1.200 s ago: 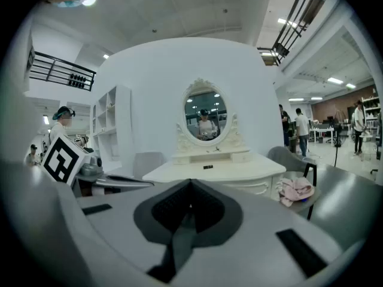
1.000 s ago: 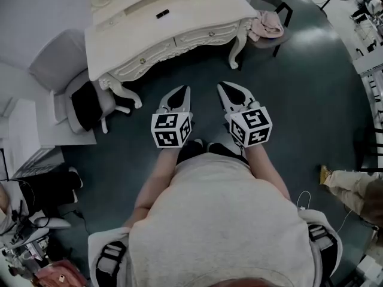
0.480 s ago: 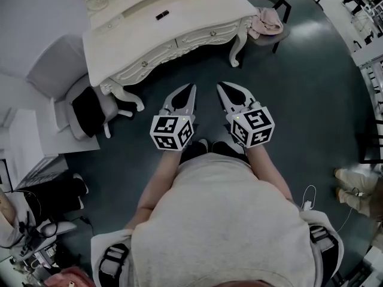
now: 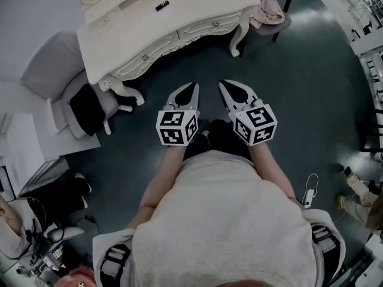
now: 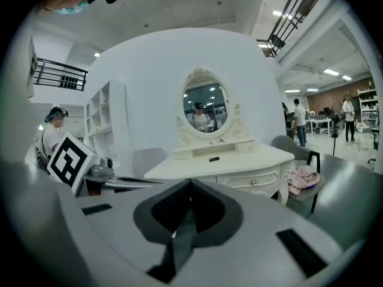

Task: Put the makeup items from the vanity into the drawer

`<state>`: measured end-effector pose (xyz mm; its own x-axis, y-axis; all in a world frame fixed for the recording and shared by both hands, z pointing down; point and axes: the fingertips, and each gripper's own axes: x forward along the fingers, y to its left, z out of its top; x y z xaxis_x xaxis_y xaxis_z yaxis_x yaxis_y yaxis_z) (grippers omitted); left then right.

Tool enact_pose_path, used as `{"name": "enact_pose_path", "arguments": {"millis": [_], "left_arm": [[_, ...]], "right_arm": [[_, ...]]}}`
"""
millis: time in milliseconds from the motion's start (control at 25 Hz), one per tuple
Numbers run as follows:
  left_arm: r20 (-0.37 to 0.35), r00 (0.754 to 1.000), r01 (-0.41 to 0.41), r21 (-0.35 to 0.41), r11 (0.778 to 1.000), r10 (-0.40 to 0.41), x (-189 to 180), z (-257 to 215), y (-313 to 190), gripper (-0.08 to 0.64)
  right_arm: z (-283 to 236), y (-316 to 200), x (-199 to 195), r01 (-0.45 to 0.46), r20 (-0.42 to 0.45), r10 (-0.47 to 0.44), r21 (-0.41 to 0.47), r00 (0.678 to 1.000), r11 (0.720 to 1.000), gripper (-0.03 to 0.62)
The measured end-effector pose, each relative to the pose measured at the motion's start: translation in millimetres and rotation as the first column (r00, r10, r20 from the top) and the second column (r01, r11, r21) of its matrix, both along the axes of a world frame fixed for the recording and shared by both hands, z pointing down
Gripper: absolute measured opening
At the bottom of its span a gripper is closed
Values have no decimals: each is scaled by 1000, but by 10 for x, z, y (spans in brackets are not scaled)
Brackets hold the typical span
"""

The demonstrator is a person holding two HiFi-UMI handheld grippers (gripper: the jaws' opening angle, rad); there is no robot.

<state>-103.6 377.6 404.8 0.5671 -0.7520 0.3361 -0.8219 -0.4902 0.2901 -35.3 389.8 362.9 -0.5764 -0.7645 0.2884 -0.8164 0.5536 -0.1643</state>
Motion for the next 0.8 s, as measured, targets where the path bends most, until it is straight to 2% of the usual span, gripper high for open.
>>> {"name": "enact_pose_path", "arguments": {"millis": [200,360,560,800], "left_arm": [[-34,999,25,-13,1000,-26,-89,8,-189,9],[-22,999,32,-15,999,-32,-108,54,-424,9],[-6,998,63,6,998,-63,-115,31,-926,9],[11,995,98,28,995,-98,-63,-121,-1611,9]], "right_arm": [[54,-231,-2,0,-21,0,-6,1000,1000,8],[71,-512,6,-2,-10,2,-3,1000,1000,8],[140,-1010,-6,39,-12,-39,-7,999,999,8],[-6,-1744,53,86,2,-86,19,996,996,8]]}}
